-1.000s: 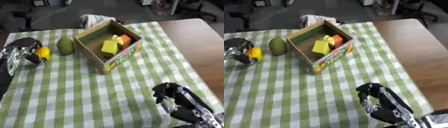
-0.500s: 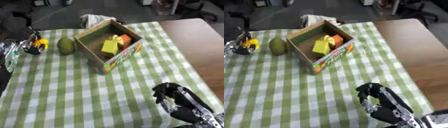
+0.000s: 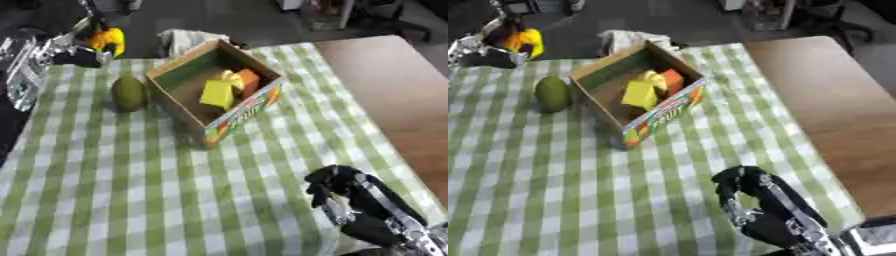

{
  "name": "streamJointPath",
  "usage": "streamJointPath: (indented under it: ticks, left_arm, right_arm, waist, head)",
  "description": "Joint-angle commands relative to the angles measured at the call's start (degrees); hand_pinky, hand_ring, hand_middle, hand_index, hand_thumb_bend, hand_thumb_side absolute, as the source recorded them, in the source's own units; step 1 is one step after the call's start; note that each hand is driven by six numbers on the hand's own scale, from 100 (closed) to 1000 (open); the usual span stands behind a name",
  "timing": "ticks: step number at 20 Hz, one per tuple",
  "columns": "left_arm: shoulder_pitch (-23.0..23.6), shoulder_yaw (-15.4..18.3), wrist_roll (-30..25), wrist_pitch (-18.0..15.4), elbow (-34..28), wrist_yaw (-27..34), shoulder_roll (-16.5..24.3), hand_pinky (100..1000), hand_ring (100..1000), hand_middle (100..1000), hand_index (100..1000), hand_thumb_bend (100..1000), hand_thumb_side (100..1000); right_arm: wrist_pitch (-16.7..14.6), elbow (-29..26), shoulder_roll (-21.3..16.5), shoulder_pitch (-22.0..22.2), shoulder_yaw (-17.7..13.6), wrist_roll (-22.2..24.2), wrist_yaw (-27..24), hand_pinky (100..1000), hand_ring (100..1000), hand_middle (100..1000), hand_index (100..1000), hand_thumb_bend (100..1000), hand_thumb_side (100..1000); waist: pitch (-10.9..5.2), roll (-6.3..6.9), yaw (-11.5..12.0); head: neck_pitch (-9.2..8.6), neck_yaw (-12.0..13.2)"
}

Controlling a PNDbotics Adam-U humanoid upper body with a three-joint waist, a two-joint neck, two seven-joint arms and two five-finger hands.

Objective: Pick up objects on the table and place them in the box.

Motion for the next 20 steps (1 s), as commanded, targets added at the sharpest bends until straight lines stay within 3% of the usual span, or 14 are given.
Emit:
streamJointPath:
  ticks: [1,5,10,13,18,20]
  left_arm:
    - [-1.98,-3.02,-2.70,-2.05,-2.06,0.28,-1.99,522,386,347,581,196,199]
    - [-2.02,-4.99,-4.59,-3.53,-0.41,-2.19,-5.82,527,398,361,593,198,214]
    - [-1.45,-4.64,-4.08,-3.63,3.41,-4.49,-8.17,547,432,409,637,191,226]
    - [-0.92,-4.85,-3.23,-4.03,4.56,-4.44,-8.54,584,494,486,697,234,237]
    - [-0.74,-4.58,-1.80,-3.59,4.85,-5.17,-7.95,665,625,651,828,378,274]
    - [-0.71,-3.97,-1.99,-3.00,4.45,-4.69,-7.17,675,642,675,845,364,276]
  right_arm:
    - [-0.11,-0.73,-0.39,-0.65,0.19,0.28,-0.02,691,466,520,688,100,353]
    - [-0.06,-0.78,-0.29,-0.70,0.30,0.44,-0.17,691,465,520,688,100,353]
    - [-0.03,-0.73,-0.19,-0.77,0.39,0.54,-0.22,691,465,520,688,100,357]
    - [-0.02,-0.68,-0.19,-0.81,0.36,0.52,-0.18,691,465,520,688,100,357]
    - [-0.04,-0.67,-0.14,-0.82,0.33,0.47,-0.15,690,465,520,688,100,359]
    - [-0.02,-0.67,-0.17,-0.83,0.31,0.42,-0.13,690,465,520,688,100,360]
  waist:
    - [-0.80,-0.17,-0.19]
    - [-0.68,-0.37,-0.66]
    - [-0.66,-0.31,-0.86]
    - [-0.64,-0.24,-0.90]
    - [-0.65,-0.24,-0.88]
    - [-0.65,-0.21,-0.79]
  head:
    - [0.26,0.40]
    - [0.26,0.67]
    - [0.26,0.73]
    - [0.26,0.68]
    - [0.26,0.64]
    - [0.26,0.61]
